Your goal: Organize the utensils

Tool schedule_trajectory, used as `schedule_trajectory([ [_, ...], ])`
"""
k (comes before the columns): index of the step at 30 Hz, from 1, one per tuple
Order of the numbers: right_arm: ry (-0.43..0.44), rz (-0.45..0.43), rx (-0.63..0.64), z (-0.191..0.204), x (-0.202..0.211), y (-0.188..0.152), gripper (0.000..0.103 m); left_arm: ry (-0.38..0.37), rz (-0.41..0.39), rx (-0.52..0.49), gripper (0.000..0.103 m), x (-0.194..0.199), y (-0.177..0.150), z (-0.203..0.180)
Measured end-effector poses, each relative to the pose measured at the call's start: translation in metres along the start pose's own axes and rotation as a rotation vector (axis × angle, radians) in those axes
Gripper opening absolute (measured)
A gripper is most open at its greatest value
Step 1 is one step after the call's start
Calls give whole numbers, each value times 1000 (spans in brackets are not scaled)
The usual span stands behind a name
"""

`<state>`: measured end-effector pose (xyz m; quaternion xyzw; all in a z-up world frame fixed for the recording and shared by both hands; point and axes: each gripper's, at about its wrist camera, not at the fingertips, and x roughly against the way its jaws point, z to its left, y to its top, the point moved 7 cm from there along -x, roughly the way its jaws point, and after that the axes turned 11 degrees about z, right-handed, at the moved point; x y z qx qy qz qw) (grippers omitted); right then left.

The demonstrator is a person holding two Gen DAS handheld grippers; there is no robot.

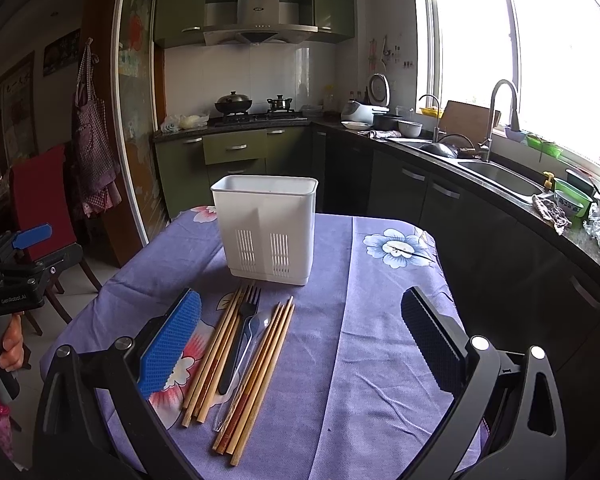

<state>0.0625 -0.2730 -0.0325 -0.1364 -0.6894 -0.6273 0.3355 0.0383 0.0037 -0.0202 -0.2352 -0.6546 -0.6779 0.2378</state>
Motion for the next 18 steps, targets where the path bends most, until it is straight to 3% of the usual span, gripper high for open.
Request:
schedule_trajectory([
  [14, 7, 16, 7, 0, -6, -2, 99, 2, 7, 4, 97, -3, -1, 1],
  [18, 26, 63, -8, -5, -17, -3, 99, -6, 27, 10, 97, -7, -1, 0],
])
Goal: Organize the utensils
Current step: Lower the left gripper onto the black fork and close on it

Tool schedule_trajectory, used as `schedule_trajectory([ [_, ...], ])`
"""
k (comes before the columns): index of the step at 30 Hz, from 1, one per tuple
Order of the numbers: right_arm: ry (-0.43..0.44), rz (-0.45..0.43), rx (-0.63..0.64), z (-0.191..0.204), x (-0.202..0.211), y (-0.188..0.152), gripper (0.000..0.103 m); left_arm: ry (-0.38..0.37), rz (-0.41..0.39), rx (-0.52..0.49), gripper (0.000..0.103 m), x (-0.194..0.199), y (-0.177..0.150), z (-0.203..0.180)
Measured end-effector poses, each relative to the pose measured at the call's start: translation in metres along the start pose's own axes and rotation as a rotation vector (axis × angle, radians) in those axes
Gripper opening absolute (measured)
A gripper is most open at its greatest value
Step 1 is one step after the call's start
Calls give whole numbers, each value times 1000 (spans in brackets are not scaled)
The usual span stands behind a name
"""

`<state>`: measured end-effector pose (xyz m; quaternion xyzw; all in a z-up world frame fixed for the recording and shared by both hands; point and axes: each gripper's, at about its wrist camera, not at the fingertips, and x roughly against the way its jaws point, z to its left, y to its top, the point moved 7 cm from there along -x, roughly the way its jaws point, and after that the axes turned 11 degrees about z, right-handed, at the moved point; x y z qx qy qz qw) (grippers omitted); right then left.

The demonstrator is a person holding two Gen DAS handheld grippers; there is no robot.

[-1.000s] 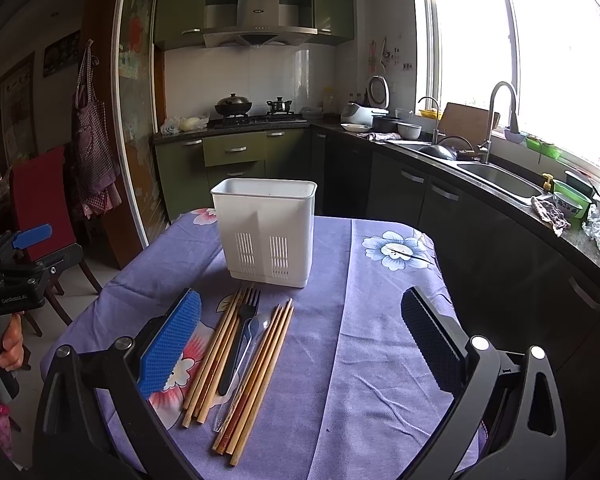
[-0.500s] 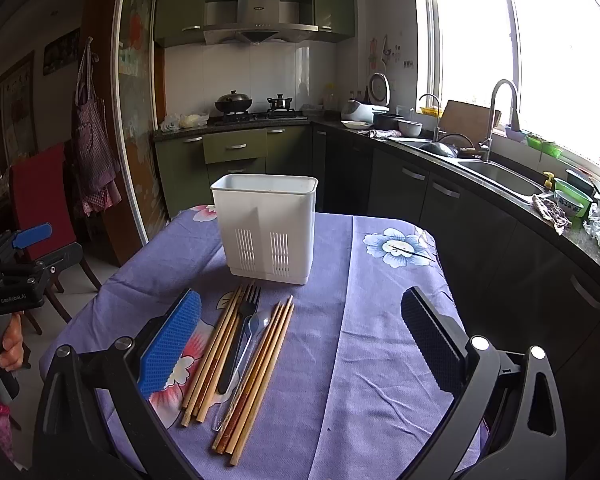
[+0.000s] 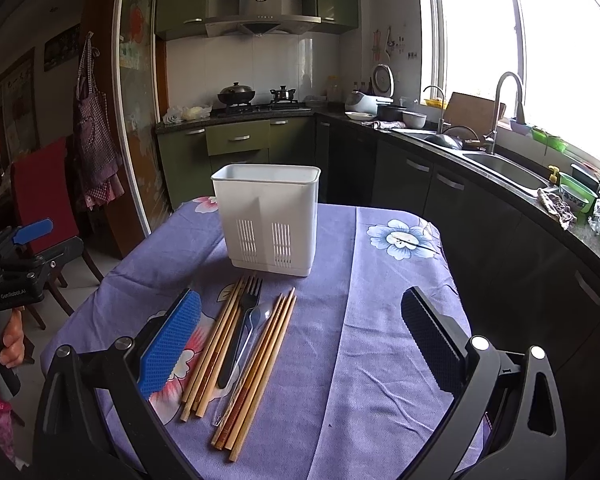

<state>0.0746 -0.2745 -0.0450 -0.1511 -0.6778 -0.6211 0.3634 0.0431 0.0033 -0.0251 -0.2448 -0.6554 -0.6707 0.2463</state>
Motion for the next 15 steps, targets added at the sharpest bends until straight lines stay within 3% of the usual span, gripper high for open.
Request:
schedule_trajectory([
  [5, 20, 85, -47, -19, -19, 2, 99, -31, 116, 35, 97, -27, 3, -11],
  [8, 24, 109, -65, -32, -25, 5, 99, -77, 242, 65, 92, -54, 1, -27],
  [10, 17, 122, -73, -40, -29, 7, 99, -109, 332, 64, 75, -73, -1, -43],
  [14, 14, 147, -78, -51, -36, 7, 99, -155, 482, 31, 58, -108, -10, -80],
  [15, 17, 151, -79, -53, -38, 7, 99, -168, 517, 23, 50, -116, -12, -89],
])
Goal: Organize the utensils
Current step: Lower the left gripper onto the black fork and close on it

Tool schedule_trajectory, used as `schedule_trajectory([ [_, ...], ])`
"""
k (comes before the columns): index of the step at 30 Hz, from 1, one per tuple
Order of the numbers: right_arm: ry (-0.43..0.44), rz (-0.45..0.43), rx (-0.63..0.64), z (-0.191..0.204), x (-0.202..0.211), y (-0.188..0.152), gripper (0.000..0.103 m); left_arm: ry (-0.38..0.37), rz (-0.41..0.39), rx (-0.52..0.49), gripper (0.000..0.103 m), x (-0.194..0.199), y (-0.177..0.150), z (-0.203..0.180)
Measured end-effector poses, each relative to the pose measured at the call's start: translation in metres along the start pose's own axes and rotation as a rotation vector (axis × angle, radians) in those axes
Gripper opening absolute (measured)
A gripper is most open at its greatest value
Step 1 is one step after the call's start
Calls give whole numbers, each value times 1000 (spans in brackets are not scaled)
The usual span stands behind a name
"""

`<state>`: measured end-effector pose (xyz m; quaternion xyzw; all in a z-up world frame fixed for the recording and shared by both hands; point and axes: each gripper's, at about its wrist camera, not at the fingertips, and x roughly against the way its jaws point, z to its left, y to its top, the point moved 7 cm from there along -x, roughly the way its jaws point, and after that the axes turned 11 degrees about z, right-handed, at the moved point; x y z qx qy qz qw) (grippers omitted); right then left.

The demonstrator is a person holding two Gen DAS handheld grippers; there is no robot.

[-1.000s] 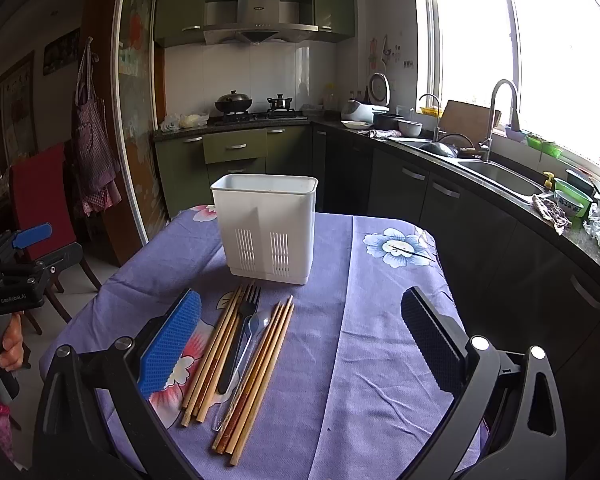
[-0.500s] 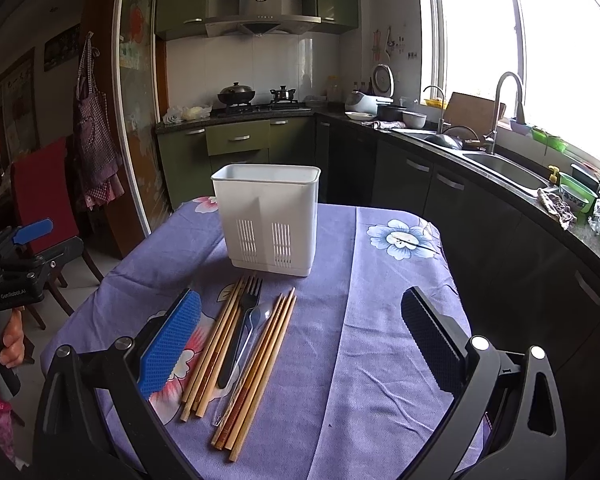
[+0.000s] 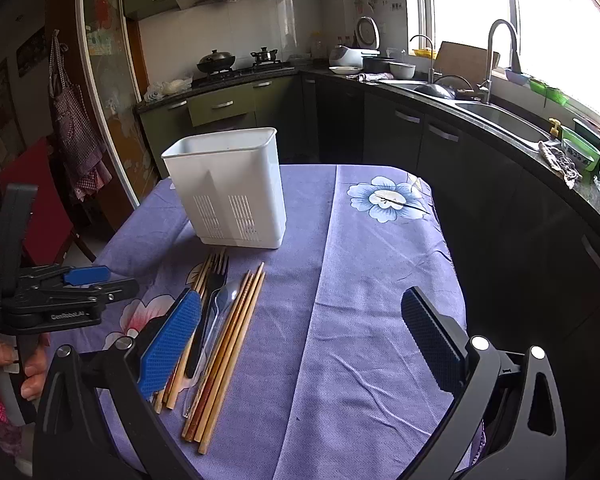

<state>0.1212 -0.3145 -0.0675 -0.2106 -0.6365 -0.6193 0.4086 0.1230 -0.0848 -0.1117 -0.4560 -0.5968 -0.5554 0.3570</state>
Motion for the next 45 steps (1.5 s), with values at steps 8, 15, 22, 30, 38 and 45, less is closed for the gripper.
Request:
schedule_trajectory([
  [8, 44, 42, -26, -16, -20, -9, 99, -28, 186, 31, 12, -52, 14, -30],
  [15, 67, 49, -55, -30, -25, -14, 99, 28, 204, 41, 9, -71, 27, -35],
  [22, 70, 42, -57, -35, -21, -16, 99, 76, 223, 61, 9, -84, 34, -30],
  [30, 57, 57, -43, -30, -24, -17, 99, 94, 224, 43, 8, -90, 39, -32],
  [38, 41, 60, -38, -29, -26, -17, 99, 113, 228, -4, 8, -91, 40, -35],
  [45, 42, 79, -37, -29, -33, -20, 99, 130, 249, -44, 8, -87, 39, -22],
])
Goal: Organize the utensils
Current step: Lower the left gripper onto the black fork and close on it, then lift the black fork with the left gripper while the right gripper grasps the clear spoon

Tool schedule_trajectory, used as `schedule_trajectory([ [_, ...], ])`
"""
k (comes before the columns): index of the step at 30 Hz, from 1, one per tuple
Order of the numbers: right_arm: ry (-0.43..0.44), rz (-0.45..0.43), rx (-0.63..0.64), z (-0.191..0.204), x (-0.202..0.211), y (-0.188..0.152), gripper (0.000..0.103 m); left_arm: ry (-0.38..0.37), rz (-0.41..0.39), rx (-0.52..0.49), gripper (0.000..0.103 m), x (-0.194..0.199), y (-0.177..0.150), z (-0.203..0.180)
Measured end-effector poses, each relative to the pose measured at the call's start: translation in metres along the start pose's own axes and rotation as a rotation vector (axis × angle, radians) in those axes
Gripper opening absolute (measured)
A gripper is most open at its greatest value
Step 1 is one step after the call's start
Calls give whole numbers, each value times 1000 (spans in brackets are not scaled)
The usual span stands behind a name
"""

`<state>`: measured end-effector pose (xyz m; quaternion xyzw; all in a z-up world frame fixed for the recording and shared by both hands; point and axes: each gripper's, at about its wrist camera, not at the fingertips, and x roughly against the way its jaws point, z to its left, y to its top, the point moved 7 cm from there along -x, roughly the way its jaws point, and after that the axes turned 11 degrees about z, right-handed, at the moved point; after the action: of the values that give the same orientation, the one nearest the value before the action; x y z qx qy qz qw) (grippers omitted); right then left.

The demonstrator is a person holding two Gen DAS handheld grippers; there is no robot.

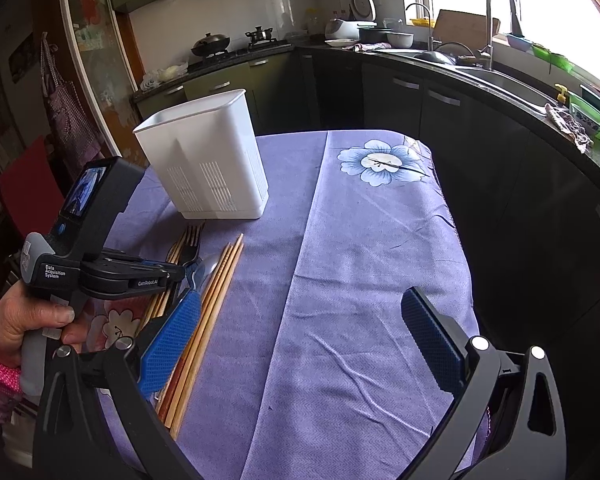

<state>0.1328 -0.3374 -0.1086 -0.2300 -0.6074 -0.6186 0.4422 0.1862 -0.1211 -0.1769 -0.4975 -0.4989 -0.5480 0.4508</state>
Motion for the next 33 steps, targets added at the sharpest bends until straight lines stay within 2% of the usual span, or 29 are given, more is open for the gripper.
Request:
schedule_trajectory([
  [6, -4, 6, 6, 5, -5, 2, 99, 8, -10, -47, 8, 1, -4, -10],
  [15, -13, 16, 16, 8, -8, 3, 99, -17, 3, -59, 8, -1, -5, -20],
  [20, -14, 25, 17, 8, -12, 4, 99, -3, 20, -57, 12, -6, -3, -20],
  [25, -15, 24, 26, 10, -11, 3, 99, 46, 1, -72, 13, -8, 0, -26],
  [30, -19, 22, 29, 11, -9, 3, 99, 11, -10, -75, 9, -9, 0, -30],
  [33, -26, 29, 29, 10, -9, 3, 99, -6, -59, -70, 9, 7, -4, -24],
])
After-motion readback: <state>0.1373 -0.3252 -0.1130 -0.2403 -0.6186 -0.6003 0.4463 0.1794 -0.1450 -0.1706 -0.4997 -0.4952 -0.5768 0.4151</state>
